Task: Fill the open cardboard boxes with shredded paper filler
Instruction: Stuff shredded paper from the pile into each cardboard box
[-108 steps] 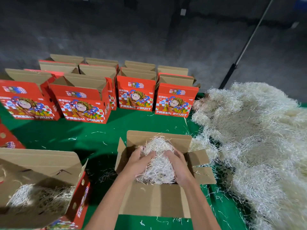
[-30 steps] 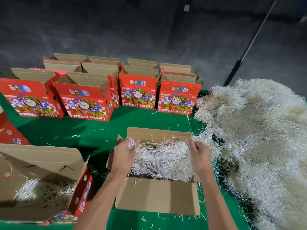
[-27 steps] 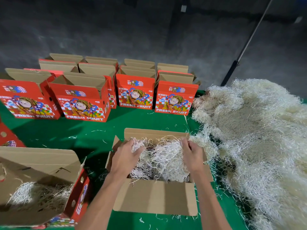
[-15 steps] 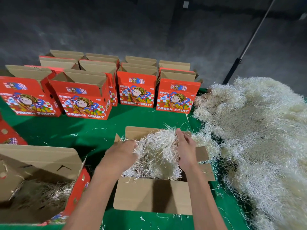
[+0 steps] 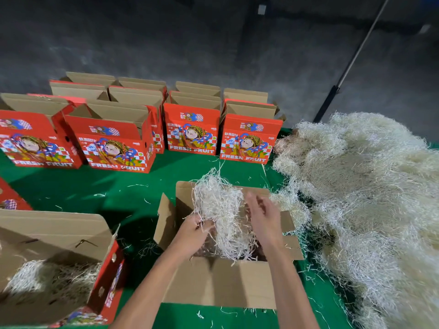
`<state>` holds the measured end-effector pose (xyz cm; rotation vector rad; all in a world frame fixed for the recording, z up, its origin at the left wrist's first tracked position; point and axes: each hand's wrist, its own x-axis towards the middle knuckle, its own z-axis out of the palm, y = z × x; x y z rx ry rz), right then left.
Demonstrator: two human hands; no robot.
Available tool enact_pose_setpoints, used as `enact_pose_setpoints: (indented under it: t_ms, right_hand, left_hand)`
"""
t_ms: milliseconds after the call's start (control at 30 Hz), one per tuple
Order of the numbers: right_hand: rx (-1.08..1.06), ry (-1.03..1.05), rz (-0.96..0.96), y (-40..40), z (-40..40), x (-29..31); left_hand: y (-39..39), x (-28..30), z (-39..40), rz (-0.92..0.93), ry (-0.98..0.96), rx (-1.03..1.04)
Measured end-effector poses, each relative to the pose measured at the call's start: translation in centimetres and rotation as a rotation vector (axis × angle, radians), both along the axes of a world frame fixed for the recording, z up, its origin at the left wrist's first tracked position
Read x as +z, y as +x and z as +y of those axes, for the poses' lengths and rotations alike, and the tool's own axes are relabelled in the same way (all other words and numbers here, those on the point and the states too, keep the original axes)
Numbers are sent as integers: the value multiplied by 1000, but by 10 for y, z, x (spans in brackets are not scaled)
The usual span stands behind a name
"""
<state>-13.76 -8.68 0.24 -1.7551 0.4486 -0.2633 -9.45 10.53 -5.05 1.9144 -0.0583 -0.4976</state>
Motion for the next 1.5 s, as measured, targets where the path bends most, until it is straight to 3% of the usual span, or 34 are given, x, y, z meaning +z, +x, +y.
enact_pose_setpoints:
  t_ms: [67,233,467,633,733,867,933,1033,1167,1333,1400,1500]
  right_hand:
    - [101,-93,74,-4,14,-17]
    - [17,-180,22,-6,43,-44]
    - [-174,-208,-34,-9,-17,-35]
    - [-211,-324,-72,-8,-31,-34]
    - [-118,-383,-24,-16,-40,-37]
    - [43,-428,8,-25,-48,-31]
    - [123,-472,11,-28,-52,-24]
    - [274,-404,65,-35,-58,-13]
    - [361,-221,278,-41,-60,0]
    - [397,-391,219,-11,-36,-12]
    - [467,-492,200,7,-20,-28]
    - [621,-591,343,29,0,-55]
  left_hand:
    - [-3,-2,-4,-22,-27,-13]
    - [-23,-1,-13,-71,-161,52]
    - [-3,11,38,-216,65,162]
    - [-4,16,29,-314,243,171]
    - [-3,20,35,-288,318,117]
    - [2,31,57,-83,235,-129]
    - [4,38,63,-86,272,-189]
    - [5,43,65,-164,415,-131]
    - [6,43,59,-227,522,-41]
    - [7,28,20,-258,378,-220]
    - [13,13,1,-291,418,-336]
    - [23,-12,-26,-303,613,-436]
